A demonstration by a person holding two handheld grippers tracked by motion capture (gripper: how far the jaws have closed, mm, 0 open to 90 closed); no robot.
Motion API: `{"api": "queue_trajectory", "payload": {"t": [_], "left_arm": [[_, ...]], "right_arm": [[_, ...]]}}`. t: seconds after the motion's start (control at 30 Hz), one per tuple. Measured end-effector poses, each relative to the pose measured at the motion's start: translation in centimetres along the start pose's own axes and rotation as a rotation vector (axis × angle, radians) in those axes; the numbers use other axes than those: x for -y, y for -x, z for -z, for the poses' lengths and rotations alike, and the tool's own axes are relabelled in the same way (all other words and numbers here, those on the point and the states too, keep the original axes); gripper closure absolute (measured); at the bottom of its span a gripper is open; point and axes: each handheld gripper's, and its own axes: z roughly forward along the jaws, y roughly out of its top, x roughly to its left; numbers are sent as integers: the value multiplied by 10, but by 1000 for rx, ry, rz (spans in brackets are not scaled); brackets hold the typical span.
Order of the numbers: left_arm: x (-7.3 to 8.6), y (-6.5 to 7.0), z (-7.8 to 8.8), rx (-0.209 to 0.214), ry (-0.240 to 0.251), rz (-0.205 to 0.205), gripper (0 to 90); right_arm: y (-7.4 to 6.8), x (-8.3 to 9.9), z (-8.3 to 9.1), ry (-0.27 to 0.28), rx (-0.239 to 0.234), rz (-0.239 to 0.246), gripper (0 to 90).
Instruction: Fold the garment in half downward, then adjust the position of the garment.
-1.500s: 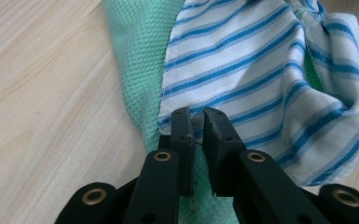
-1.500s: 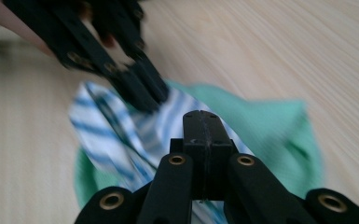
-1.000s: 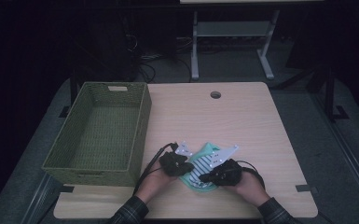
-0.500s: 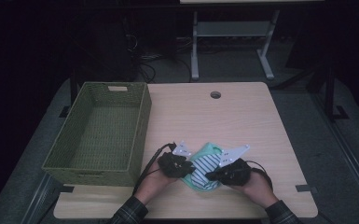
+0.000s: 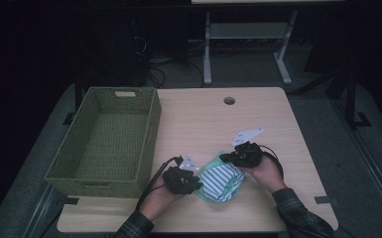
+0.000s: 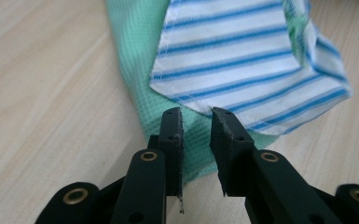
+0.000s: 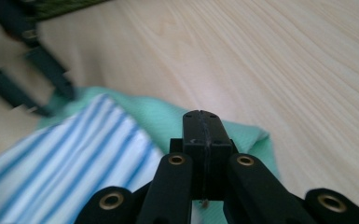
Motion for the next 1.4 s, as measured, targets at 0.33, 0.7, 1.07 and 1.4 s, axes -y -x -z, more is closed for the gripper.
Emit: {"api": "queue_trajectory", "payload": {"t": [0.33, 0.7, 1.07, 1.4], "left_arm": [[4, -3, -7, -2, -61, -14, 750], [-1, -19, -9, -28, -59, 14, 771], [-13, -40, -18, -39, -52, 45, 813], [-37, -58, -34, -37, -65, 19, 896]], "right_arm": [[18, 6, -28, -77, 35, -33, 899], [40, 8, -20, -63, 94, -68, 899], [38, 30, -4, -83, 104, -88, 899], [28, 50, 20, -103, 116, -88, 899]]}}
